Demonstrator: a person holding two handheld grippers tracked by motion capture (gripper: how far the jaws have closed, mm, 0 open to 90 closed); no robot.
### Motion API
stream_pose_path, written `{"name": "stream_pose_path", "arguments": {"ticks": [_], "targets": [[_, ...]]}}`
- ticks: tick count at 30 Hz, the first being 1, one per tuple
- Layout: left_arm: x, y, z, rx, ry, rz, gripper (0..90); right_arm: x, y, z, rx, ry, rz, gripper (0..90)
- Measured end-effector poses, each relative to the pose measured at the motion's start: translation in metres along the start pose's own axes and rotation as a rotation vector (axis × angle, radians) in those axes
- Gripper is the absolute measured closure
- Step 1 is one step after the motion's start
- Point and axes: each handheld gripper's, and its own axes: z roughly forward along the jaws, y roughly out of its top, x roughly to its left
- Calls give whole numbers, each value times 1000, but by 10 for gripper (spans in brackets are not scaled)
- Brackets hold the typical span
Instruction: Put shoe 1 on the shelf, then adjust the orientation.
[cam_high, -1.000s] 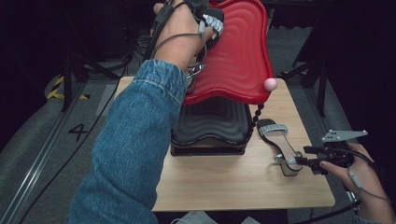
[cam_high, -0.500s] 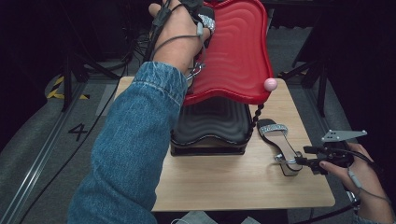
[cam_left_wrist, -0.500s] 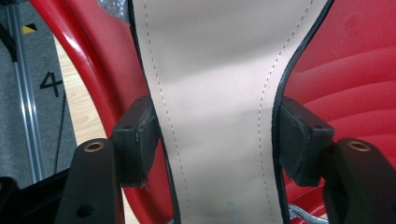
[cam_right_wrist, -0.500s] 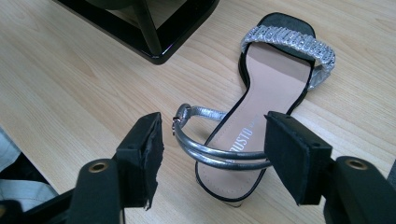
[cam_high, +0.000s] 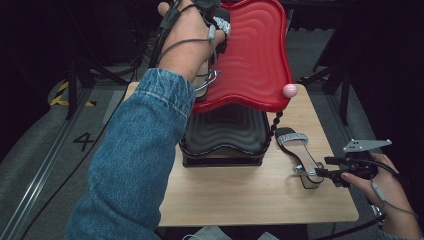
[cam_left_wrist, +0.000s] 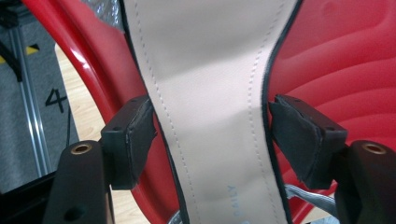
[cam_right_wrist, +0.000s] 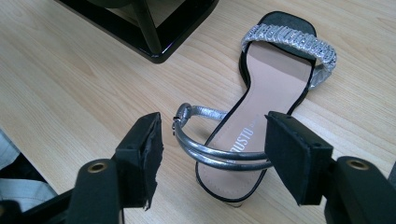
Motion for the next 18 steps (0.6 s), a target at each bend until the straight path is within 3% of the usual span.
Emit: {"name": "stream_pose_path", "arguments": {"ticks": [3, 5, 8, 13, 15, 17, 18], "targets": [[-1, -1, -6, -36, -5, 18, 285, 1, 1, 0, -3, 1, -2, 372], [0, -2, -11, -59, -31, 23, 285, 1, 0, 0, -1, -1, -4, 372], [1, -4, -16, -87, -64, 62, 290, 1, 1, 0, -2, -2, -6, 369], [-4, -11, -28, -231, -174, 148, 325, 0, 1, 0, -3, -5, -4, 367], [-7, -14, -31, -249, -209, 178, 323, 0, 1, 0, -2, -4, -4, 367], [-10, -19, -33, -242, -221, 186, 323, -1, 1, 0, -1, -6, -6, 366], [-11, -22, -34, -253, -223, 213, 323, -1, 1, 1, -1, -5, -6, 366]]}}
